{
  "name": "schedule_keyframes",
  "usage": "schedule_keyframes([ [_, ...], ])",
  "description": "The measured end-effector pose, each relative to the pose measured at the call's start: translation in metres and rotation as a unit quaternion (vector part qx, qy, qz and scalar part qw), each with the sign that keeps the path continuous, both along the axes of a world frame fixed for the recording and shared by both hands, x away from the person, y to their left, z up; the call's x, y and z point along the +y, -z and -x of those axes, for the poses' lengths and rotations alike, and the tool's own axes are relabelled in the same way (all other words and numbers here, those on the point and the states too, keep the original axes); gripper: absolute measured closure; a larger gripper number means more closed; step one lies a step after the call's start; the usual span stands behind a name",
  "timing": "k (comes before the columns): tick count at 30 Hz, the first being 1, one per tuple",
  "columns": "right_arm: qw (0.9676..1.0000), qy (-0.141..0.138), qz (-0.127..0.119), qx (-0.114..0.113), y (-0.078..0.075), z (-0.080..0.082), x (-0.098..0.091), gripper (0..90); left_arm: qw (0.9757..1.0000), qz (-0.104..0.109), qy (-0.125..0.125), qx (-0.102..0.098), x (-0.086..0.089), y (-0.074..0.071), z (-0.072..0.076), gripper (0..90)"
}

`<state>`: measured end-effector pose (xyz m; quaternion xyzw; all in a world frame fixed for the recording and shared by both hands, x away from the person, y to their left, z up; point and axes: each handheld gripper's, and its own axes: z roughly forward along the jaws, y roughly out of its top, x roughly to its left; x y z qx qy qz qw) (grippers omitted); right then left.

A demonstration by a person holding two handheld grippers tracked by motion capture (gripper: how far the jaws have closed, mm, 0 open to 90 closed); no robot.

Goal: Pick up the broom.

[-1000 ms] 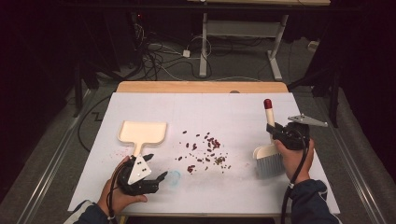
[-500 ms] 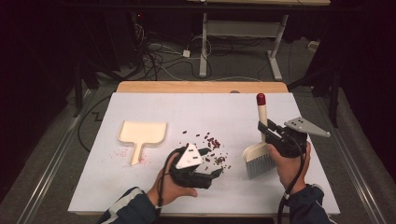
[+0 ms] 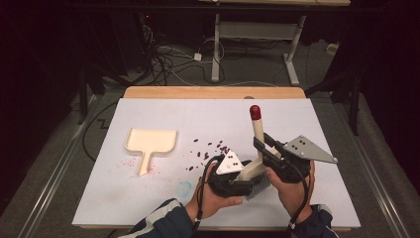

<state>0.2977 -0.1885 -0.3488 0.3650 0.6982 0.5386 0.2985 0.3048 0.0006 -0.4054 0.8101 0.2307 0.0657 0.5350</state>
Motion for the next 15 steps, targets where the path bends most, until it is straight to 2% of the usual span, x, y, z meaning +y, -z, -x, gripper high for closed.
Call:
schedule_keyframes([
  [2,1.0,-0.006,-0.001,-0.007,-0.001,0.004,0.003,70.5,0.9998,0.009,0.018,0.001,0.004,0.0,-0.001,54.7],
  [4,0.9999,-0.009,0.005,-0.01,-0.003,0.007,0.007,70.3,0.9998,0.004,0.018,-0.002,0.007,-0.001,-0.001,57.9],
  [6,0.9998,-0.011,0.005,-0.014,-0.004,0.009,0.008,70.2,0.9997,0.006,0.022,0.005,0.014,-0.001,-0.005,61.3],
  [7,0.9997,-0.019,0.009,-0.014,-0.006,0.009,0.008,69.9,0.9997,0.006,0.022,0.005,0.014,-0.001,-0.005,62.3],
  [9,0.9987,-0.047,0.02,-0.002,-0.009,0.005,0.006,68.3,0.9994,-0.001,0.035,0.009,0.029,-0.001,-0.013,63.9],
  [11,0.9949,-0.099,0.022,0.005,-0.011,0.001,0.001,63.0,0.9989,-0.018,0.043,-0.005,0.041,-0.004,-0.013,65.1],
  [13,0.9885,-0.144,0.044,0.016,-0.013,-0.002,-0.002,56.4,0.9975,-0.036,0.058,-0.018,0.052,-0.007,-0.012,65.4],
  [15,0.981,-0.181,0.067,0.016,-0.013,-0.003,-0.006,52.8,0.9967,-0.044,0.064,-0.023,0.063,-0.008,-0.01,65.6],
])
